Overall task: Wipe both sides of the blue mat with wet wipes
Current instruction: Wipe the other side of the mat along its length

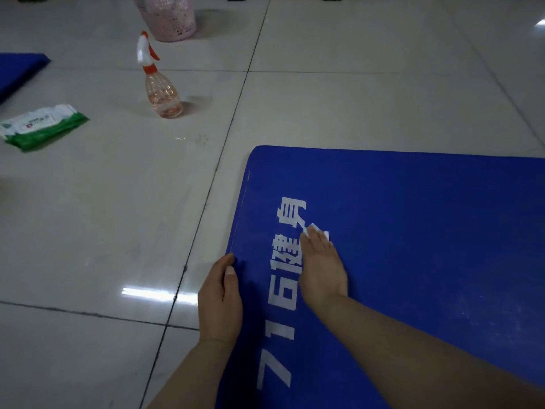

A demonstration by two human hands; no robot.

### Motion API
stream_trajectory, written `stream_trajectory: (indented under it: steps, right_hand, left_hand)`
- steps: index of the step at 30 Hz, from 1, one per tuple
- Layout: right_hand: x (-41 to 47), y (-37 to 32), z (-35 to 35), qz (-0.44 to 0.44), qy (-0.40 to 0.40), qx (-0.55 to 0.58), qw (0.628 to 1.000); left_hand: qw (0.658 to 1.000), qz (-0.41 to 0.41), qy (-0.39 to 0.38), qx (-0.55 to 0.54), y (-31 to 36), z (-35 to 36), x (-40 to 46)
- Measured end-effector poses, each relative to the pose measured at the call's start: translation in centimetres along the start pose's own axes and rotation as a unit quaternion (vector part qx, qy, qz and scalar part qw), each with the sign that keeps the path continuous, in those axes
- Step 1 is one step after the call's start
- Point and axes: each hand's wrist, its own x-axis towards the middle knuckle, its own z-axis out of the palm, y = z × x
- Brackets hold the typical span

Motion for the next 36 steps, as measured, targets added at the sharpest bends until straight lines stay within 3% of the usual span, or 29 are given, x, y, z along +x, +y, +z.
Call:
stream_trajectory:
  steps: [3, 6, 10, 13, 16, 18, 19, 23, 27, 30, 36]
  right_hand:
    - [1.2, -2.3, -0.5, -0.02, -0.024, 0.04, 0.999]
    - [0.4, -6.4, 0.4, -0.153, -0.09, 0.073, 0.981]
    - [-1.9, -7.0, 2.4, -0.223, -0.066, 0.064, 0.971]
    - [-2.8, -3.8, 2.5, -0.175, -0.029, -0.03, 0.984]
    - [-4.1, -3.0, 1.9, -0.023, -0.011, 0.023, 0.999]
    - [-5.2, -4.3, 3.0, 0.007, 0.042, 0.026, 0.999]
    - [-5.8, -5.6, 3.6, 0.009, 0.037, 0.045, 0.998]
    - [-8.1, -10.6, 5.8, -0.143, -0.008, 0.084, 0.986]
    - [-8.7, -10.3, 4.6, -0.194, -0.06, 0.082, 0.976]
    - [-8.5, -7.0, 4.2, -0.157, -0.039, -0.004, 0.987]
    - [-10.9, -2.1, 3.5, -0.018, 0.041, 0.023, 0.999]
  left_hand:
    - [0.997, -0.041, 0.025, -0.056, 0.7, -0.1, 0.4]
    - [0.989, -0.081, 0.046, -0.114, 0.8, -0.5, 1.3]
    - [0.988, -0.103, 0.025, -0.112, 0.8, -1.1, 2.0]
    - [0.994, -0.084, -0.009, -0.075, 1.0, -1.7, 2.0]
    - [0.996, -0.074, -0.04, -0.017, 1.1, -2.2, 1.8]
    - [0.996, -0.07, -0.053, -0.004, 1.2, -2.1, 1.7]
    - [0.996, -0.069, -0.06, 0.0, 1.3, -2.0, 1.7]
    - [0.994, -0.065, -0.08, 0.028, 1.1, -2.0, 1.8]
    - [0.992, -0.048, -0.098, 0.064, 1.0, -2.1, 1.6]
    - [0.988, -0.025, -0.116, 0.101, 0.7, -2.3, 1.1]
    - [0.97, 0.046, -0.149, 0.189, 0.0, -2.0, 0.1]
